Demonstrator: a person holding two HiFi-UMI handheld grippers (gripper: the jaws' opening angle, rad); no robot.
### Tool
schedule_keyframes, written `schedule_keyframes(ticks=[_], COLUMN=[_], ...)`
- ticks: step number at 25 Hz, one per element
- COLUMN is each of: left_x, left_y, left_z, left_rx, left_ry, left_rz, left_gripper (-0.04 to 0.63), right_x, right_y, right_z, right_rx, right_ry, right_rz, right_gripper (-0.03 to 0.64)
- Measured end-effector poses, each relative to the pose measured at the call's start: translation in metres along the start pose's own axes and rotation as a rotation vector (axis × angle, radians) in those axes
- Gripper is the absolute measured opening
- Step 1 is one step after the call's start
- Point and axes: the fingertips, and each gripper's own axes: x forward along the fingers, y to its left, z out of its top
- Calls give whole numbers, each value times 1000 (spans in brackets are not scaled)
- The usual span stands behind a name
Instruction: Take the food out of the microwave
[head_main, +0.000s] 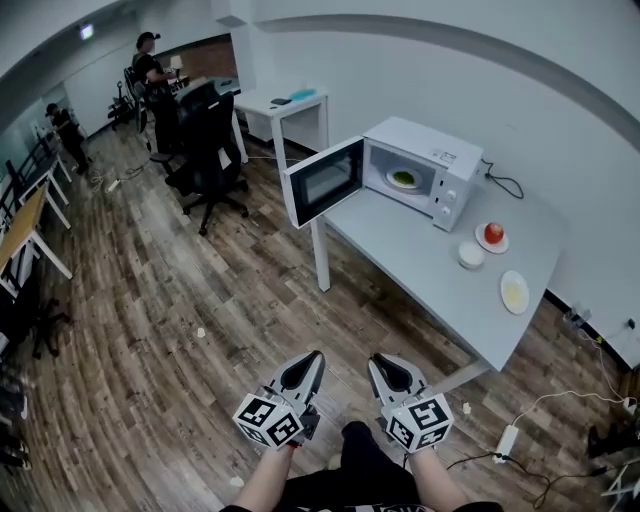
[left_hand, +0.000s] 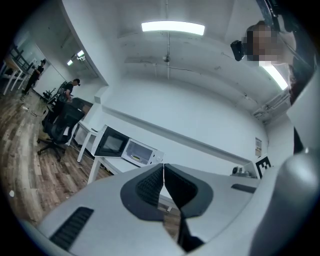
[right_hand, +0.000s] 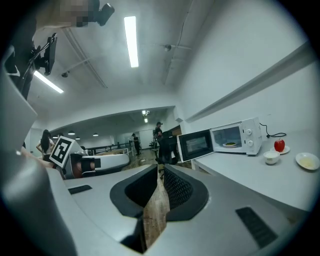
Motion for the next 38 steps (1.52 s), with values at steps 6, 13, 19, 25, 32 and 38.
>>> schedule_keyframes(ticks=[6, 13, 19, 25, 32, 38], left_x=[21, 75, 126, 170, 223, 256], left_y=[31, 61, 78, 111, 147, 161], left_z=[4, 22, 26, 32, 38, 26], left_rx=[-7, 6, 5, -14, -21, -51], left_ry=[3, 6, 33, 36, 48, 63], left_rz=[26, -5, -50, -57, -76, -96], left_gripper=[13, 13, 12, 13, 13, 14], right_x=[34, 79, 112, 152, 198, 222], right_y=[-16, -55, -98, -128, -169, -193], right_z=[-1, 18, 28, 38, 43, 42], right_rx=[12, 19, 55, 51, 61, 45], right_ry=[3, -22, -24, -17, -8, 18], right_rz=[11, -9, -50, -54, -75, -75], right_gripper=[57, 56, 57, 57, 57, 57])
